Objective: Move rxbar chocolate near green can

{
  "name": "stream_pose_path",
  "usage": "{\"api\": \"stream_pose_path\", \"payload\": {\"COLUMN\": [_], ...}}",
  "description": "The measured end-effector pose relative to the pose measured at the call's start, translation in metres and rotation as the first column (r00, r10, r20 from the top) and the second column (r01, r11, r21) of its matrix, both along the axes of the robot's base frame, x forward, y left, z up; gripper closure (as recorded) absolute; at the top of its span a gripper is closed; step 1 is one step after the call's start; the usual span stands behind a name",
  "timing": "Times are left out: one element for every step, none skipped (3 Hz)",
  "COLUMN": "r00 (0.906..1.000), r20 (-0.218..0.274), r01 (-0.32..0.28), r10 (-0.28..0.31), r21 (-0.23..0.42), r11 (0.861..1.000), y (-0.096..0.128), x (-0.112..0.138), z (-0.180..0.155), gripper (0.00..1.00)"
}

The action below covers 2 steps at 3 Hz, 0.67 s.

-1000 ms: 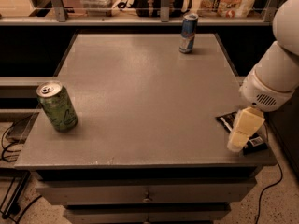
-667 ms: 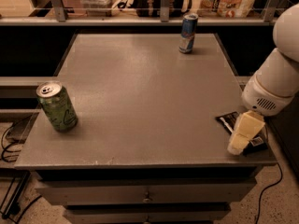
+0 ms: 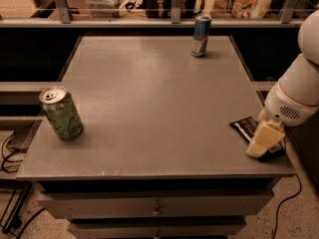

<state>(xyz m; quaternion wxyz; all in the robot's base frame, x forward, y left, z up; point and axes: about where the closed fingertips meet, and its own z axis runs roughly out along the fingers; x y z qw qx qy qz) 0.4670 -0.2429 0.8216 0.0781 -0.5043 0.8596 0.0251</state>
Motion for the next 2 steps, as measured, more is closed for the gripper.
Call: {"api": "stream_pose_path", "payload": {"r00": [1.0, 1.0], "r20": [0.001, 0.001], "r01": [-0.002, -0.002], "r10": [0.002, 0.002], "r21": [-0.002, -0.002], "r11": [1.0, 1.0], "y": [0.0007, 0.0008], "x": [-0.0001, -0.0001], "z": [0.002, 0.0062], "gripper": [0.64, 0.88]}}
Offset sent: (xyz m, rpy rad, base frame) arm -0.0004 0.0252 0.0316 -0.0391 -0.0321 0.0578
